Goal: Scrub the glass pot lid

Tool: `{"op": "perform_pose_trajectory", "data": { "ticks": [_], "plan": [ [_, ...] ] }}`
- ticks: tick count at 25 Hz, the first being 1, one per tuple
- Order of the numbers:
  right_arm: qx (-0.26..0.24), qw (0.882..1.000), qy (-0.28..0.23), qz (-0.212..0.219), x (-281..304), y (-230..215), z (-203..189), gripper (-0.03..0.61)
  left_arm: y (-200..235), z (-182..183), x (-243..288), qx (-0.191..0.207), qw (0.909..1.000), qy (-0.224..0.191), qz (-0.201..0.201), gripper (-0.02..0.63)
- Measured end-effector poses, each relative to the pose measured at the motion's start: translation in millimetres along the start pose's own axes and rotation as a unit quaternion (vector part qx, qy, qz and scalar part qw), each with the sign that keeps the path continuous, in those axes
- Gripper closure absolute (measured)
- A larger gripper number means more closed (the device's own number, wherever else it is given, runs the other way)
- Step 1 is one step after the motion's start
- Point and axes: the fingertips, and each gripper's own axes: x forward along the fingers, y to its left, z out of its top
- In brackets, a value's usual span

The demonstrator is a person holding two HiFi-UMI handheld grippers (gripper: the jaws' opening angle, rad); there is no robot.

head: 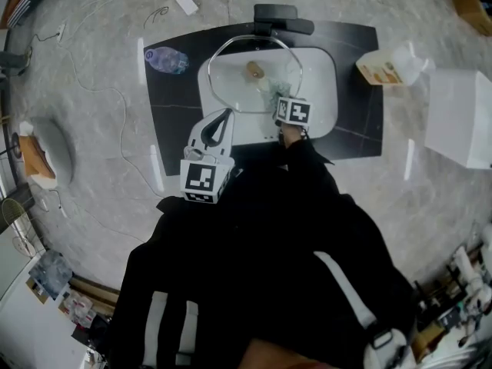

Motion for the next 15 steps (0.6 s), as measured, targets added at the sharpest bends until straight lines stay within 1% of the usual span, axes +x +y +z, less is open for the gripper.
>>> {"op": "perform_pose_trajectory", "data": {
  "ticks": [7,15],
  "plan": [
    [0.003,1.000,-0.006,-0.013,-10.2,-15.3,3.8,0.509,-5.7,11.8,4.1,0.008,0.9999,-0.012,-0.007,0.611],
    [0.002,1.000,-0.009,-0.029,-24.9,-27.6,11.4,0.509,-1.2,27.1,4.6,0.015,0.9995,-0.029,-0.005,0.612]
  ]
}}
